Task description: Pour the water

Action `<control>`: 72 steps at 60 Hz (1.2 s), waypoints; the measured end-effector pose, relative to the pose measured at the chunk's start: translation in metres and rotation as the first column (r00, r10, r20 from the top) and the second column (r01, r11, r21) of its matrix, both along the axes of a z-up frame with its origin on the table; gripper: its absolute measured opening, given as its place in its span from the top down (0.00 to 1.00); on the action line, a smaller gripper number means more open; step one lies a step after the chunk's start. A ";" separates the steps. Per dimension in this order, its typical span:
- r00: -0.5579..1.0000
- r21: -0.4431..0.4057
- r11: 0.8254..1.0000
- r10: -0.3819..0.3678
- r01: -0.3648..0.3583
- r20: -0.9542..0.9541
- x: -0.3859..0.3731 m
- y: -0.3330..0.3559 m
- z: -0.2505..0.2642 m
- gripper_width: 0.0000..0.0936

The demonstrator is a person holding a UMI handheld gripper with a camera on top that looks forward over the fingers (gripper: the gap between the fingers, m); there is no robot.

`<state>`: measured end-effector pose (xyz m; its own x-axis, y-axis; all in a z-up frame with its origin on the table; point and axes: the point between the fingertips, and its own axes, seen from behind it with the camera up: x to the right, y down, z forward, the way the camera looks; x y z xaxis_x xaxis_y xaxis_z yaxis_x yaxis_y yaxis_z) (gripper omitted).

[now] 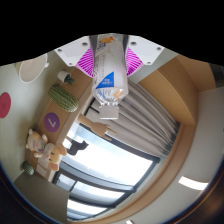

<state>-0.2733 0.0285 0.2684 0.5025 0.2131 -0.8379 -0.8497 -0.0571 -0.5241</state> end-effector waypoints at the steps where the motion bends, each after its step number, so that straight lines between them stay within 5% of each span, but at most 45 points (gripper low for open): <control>1: 0.997 0.004 1.000 -0.005 0.005 0.072 0.002 -0.001 0.003 0.60; 14: 0.665 0.014 0.989 -0.110 0.148 0.739 0.062 0.003 0.012 0.60; 24: 0.428 0.016 0.934 -0.179 0.357 0.886 0.146 0.001 -0.004 0.60; 31: 0.391 0.005 0.903 -0.191 0.430 0.900 0.198 0.000 -0.034 0.60; 45: 0.436 -0.061 0.872 -0.181 0.486 0.882 0.252 0.008 -0.111 0.57; 57: 0.422 -0.119 0.864 -0.114 0.489 0.899 0.263 0.009 -0.165 0.57; 72: 0.442 -0.060 0.866 -0.193 0.496 0.876 0.264 0.002 -0.160 0.57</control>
<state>-0.0094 0.0309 0.1087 0.9539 -0.2989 0.0263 -0.0124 -0.1271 -0.9918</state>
